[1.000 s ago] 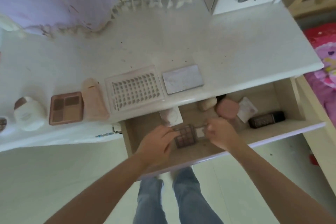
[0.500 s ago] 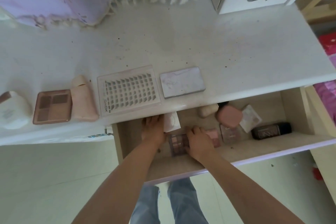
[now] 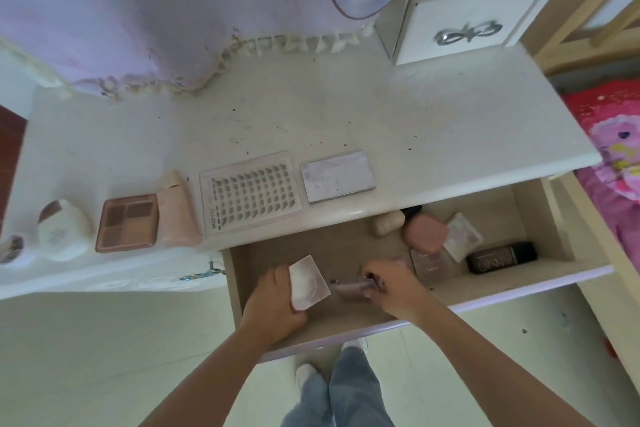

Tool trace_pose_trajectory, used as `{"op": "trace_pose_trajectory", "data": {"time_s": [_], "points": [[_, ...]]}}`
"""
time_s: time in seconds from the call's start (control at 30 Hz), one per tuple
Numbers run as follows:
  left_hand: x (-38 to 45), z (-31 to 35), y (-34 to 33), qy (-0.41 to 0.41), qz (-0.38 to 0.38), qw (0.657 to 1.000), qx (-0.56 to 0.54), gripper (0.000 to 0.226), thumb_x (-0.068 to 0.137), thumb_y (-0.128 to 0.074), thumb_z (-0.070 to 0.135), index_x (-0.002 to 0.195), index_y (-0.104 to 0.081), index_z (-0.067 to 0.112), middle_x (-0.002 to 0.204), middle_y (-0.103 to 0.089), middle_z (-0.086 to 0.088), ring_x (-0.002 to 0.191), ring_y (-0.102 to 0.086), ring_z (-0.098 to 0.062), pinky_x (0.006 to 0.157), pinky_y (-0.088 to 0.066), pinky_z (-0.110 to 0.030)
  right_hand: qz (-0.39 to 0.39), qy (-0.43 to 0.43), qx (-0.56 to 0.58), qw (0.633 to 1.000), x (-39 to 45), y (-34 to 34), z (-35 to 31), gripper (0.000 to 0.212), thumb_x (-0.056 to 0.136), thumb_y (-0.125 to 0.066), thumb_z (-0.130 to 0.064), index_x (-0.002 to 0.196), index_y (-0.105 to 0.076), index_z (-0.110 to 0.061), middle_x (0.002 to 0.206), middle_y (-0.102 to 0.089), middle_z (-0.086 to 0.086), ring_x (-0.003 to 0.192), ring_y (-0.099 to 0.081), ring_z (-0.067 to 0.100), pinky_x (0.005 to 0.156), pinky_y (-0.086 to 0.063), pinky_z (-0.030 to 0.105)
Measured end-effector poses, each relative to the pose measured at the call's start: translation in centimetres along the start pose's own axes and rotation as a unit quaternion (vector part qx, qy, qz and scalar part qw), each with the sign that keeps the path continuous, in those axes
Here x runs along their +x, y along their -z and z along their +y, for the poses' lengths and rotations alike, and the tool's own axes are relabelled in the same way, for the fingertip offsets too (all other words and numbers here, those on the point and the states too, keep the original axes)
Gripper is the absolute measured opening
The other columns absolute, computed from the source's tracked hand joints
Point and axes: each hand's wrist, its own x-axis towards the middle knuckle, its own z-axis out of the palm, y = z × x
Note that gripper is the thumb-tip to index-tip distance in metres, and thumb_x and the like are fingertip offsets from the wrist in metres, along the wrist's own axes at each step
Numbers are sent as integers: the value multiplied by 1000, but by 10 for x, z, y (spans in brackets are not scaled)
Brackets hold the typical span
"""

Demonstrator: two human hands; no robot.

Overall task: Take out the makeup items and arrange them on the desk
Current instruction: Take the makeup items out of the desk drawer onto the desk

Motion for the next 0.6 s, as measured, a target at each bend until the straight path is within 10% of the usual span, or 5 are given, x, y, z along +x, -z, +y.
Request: {"op": "trace_pose_trajectory", "data": {"time_s": [0.17,0.33,0.6], "points": [[-29,32,21,-130,62,983,-116,49,60,-68,29,101,-43,20,85,-40,13,76,-42,-4,60,-35,-11,131,-28,200,971,-49,57,1,25,79,-62,2,101,-60,-9,84,-56,-4,75,-54,12,61,-40,10],[-16,103,59,-258,216,938,-84,46,54,-61,34,88,-54,3,92,-51,-2,85,-38,-10,77,-39,-20,320,-85,341,880,-66,121,8,31,77,-67,0,96,-50,-18,78,-58,-10,74,-56,10,61,-50,17],[69,199,98,-170,134,975,58,58,66,-68,36,110,-45,5,113,-44,-8,106,-39,-23,86,-31,-25,346,-117,289,885,-27,195,50,11,80,-64,-10,87,-55,-8,82,-58,4,79,-55,19,70,-42,29]]}}
